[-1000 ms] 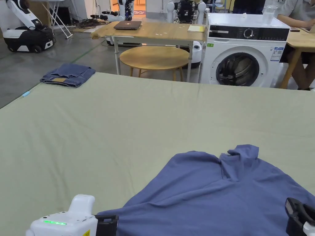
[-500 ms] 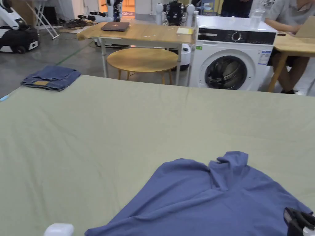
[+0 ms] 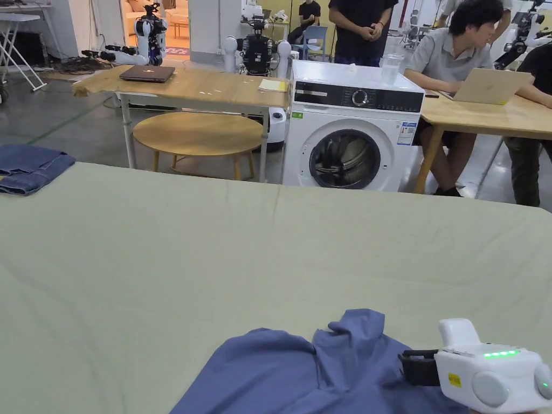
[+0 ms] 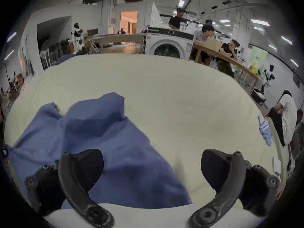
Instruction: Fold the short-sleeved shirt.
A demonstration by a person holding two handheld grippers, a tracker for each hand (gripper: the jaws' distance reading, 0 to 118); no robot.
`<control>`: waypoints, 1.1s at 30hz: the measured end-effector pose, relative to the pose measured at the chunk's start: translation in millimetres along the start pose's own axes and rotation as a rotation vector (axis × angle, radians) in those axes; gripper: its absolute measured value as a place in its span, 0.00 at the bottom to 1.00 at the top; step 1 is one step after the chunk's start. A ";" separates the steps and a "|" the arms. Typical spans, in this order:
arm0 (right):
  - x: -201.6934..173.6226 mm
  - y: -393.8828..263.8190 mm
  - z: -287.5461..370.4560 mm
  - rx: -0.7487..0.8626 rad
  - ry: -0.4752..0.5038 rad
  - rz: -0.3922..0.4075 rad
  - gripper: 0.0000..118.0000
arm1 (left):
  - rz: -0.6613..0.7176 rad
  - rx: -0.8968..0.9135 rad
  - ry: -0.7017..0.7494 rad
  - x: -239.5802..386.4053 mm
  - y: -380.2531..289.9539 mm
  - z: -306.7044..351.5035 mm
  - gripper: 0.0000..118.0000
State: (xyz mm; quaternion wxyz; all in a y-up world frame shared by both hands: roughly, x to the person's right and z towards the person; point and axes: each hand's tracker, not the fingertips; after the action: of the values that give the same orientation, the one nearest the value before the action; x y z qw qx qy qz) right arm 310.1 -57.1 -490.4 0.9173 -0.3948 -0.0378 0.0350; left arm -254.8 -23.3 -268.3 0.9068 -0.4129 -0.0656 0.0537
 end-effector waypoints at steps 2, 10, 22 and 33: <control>-3.0 0.4 -13.3 -0.026 -0.001 0.021 1.00 | -0.006 -0.002 0.009 1.7 1.2 -1.7 0.00; -32.6 -22.1 18.8 -0.054 0.060 0.107 0.00 | 0.000 -0.026 0.023 1.1 6.2 -14.3 0.00; -4.6 22.1 198.8 0.231 0.077 0.033 0.00 | -0.125 0.169 0.011 13.5 109.7 0.9 0.00; 51.9 150.5 355.4 0.595 -0.050 -0.079 0.00 | -0.246 0.450 0.090 78.7 296.4 72.5 0.00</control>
State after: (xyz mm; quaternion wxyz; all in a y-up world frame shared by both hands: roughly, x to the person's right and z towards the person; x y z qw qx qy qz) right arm 322.1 307.5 -354.1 0.9922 -0.1058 -0.0639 0.0184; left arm -201.9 236.0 -439.4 0.9775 -0.1919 -0.0612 -0.0620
